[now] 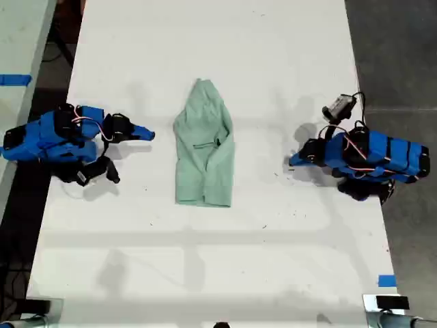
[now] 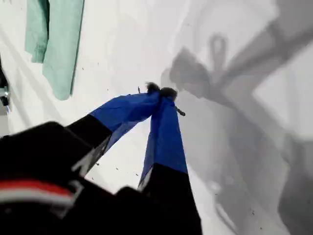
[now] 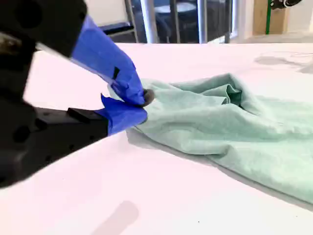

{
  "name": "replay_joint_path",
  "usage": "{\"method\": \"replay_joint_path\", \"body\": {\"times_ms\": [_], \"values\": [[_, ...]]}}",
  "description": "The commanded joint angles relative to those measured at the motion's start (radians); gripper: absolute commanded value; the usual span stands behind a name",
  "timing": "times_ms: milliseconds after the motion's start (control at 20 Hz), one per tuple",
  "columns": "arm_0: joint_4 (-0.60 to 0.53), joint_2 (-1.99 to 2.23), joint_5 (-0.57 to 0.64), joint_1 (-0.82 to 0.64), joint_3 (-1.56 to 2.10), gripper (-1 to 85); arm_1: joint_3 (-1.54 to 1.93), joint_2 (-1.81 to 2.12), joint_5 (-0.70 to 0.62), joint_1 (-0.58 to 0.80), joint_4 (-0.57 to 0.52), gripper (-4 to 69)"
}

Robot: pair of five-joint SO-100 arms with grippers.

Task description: Fold t shirt

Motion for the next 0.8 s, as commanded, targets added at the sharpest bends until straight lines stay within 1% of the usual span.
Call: {"method": "replay_joint_path", "body": {"times_ms": [0,100,350,400,450,500,550,600,650,700,750], "values": [[0.0,0.008,-0.018,0.008,0.011,-0.2,0.043,0.011,-0.103,-0.032,-0.084,-0.2],[0.0,0.008,-0.018,0.008,0.011,-0.2,0.054,0.011,-0.118,-0.035,-0.123,-0.2],[0.0,0.008,-0.02,0.009,0.011,-0.2,0.06,0.011,-0.104,-0.078,-0.147,-0.3],[-0.002,0.008,-0.025,0.017,0.011,-0.2,0.058,0.011,-0.089,-0.089,-0.164,-0.3],[-0.005,-0.006,-0.038,0.02,0.002,-0.2,0.054,0.011,-0.1,-0.097,-0.232,-0.2],[0.011,-0.086,-0.048,0.037,-0.058,-0.2,0.041,0.006,-0.132,-0.098,-0.272,-0.2],[0.02,-0.264,-0.075,0.087,-0.163,-0.2,0.021,0.0,-0.13,-0.098,-0.278,-0.2],[0.008,-0.499,-0.11,0.155,-0.288,-0.2,-0.006,-0.026,-0.097,-0.106,-0.276,-0.2],[-0.025,-0.709,-0.137,0.229,-0.411,0.4,-0.037,-0.074,-0.058,-0.123,-0.305,-0.2],[-0.072,-0.871,-0.147,0.287,-0.515,5.2,-0.06,-0.138,-0.038,-0.146,-0.379,-0.2],[-0.097,-1.011,-0.149,0.322,-0.614,10.8,-0.098,-0.227,-0.025,-0.17,-0.454,-0.2]]}}
